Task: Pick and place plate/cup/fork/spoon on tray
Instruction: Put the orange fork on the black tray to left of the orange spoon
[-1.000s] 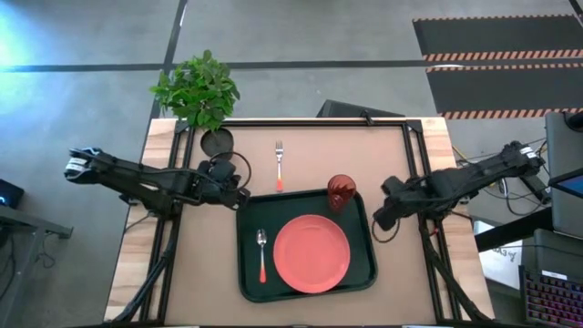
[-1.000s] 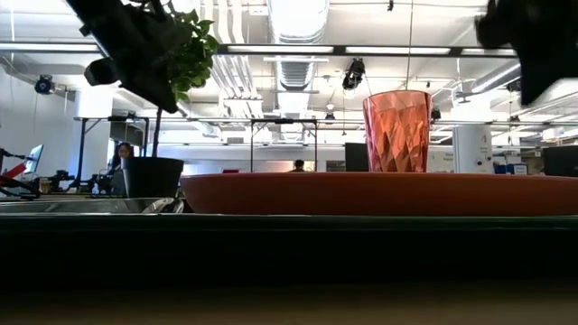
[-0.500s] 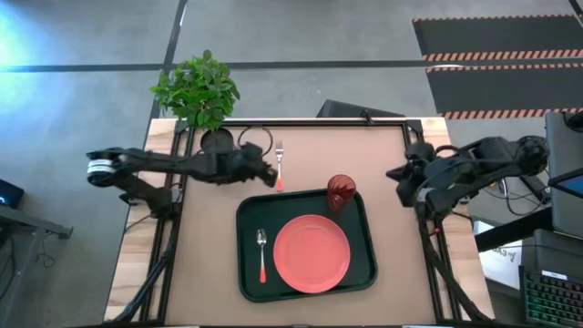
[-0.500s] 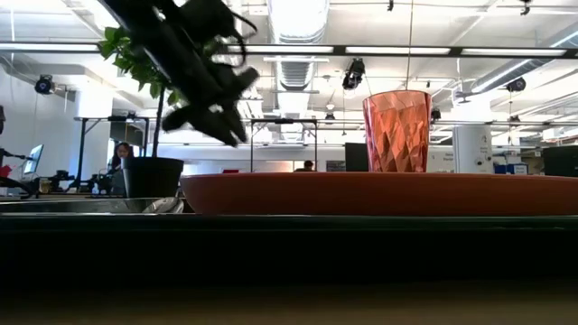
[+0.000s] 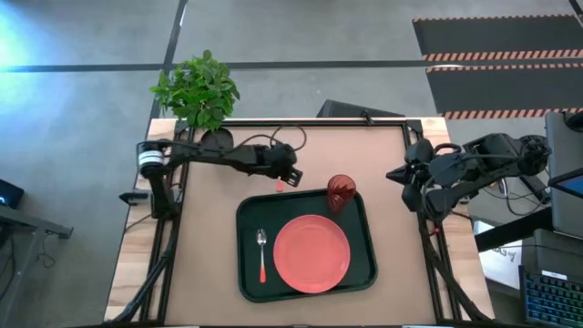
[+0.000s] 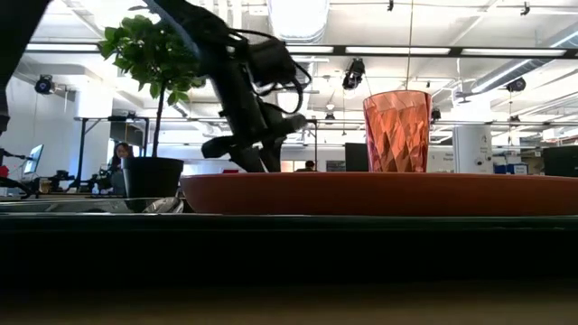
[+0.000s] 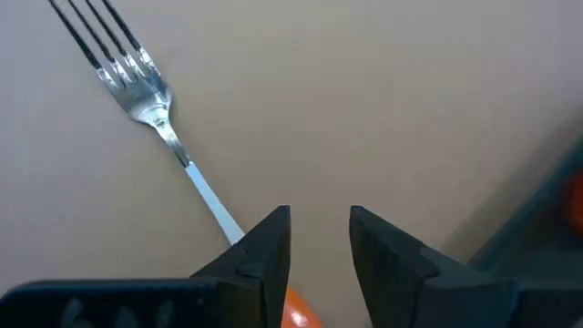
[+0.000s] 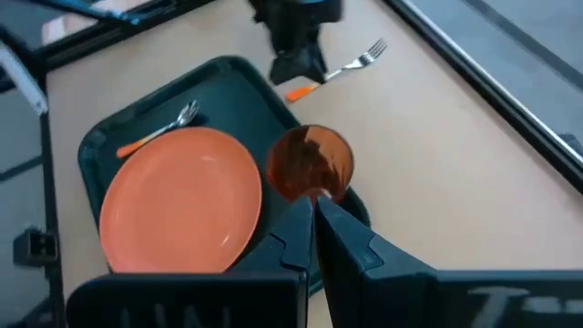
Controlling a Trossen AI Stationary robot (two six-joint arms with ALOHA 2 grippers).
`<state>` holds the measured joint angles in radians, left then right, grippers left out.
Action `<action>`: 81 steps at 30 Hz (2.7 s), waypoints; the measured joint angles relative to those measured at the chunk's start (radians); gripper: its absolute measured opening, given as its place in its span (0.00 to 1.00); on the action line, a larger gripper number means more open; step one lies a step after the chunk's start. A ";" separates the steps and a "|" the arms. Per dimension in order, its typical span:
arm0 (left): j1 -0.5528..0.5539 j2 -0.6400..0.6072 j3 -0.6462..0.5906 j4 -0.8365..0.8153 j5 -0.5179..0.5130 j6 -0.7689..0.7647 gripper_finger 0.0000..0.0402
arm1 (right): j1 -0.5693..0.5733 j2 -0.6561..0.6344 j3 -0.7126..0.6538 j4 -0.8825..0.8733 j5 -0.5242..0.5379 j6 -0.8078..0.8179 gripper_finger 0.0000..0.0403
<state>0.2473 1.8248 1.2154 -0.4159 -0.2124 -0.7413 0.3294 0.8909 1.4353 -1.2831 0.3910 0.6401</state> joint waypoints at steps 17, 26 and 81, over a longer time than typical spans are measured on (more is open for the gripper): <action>0.035 0.036 0.116 -0.267 -0.003 -0.033 0.23 | 0.000 0.000 0.000 0.004 -0.142 -0.169 0.02; 0.053 0.079 0.116 -0.190 0.017 -0.092 0.23 | 0.000 0.000 0.000 0.010 -0.184 -0.252 0.02; 0.078 0.050 0.127 -0.080 0.020 -0.158 0.23 | 0.000 -0.052 -0.001 0.061 -0.287 -0.258 0.02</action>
<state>0.3252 1.8748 1.3422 -0.4964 -0.1925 -0.8989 0.3294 0.8391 1.4345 -1.2217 0.1040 0.3824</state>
